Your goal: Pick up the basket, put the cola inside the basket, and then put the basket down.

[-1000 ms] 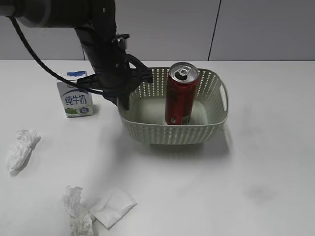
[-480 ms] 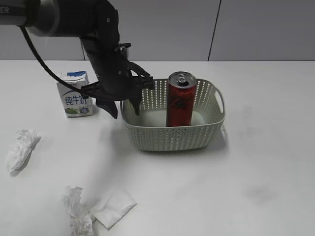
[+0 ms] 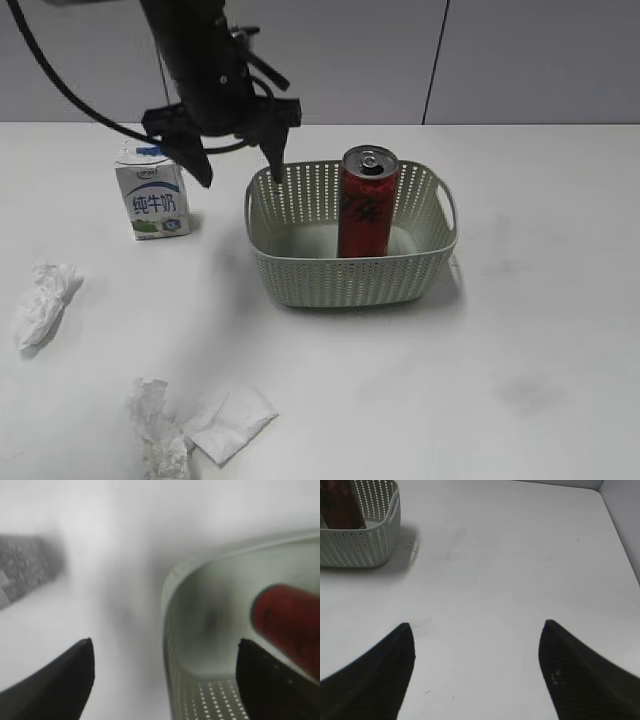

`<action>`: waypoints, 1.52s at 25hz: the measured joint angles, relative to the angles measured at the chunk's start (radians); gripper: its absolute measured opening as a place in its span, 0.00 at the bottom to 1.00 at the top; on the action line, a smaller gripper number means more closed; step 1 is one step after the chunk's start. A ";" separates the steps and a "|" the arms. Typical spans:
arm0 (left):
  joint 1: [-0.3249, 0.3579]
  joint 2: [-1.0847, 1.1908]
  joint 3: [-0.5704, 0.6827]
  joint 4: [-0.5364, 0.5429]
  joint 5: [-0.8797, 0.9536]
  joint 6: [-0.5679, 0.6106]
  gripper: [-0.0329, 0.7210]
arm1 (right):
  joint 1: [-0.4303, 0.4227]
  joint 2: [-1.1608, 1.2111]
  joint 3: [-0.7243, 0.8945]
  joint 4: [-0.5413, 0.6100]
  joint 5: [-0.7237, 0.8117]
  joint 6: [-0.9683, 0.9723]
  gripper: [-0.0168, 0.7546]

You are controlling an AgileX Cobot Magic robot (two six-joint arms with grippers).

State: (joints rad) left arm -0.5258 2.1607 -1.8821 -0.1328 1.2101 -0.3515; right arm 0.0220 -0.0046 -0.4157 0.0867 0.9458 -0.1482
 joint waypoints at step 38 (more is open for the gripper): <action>0.598 -0.692 0.461 -0.055 0.008 0.429 0.87 | 0.000 0.000 0.000 0.000 0.000 -0.003 0.78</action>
State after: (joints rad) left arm 0.0726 1.4684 -1.4208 -0.1874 1.2178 0.0772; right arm 0.0220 -0.0046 -0.4157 0.0867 0.9458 -0.1508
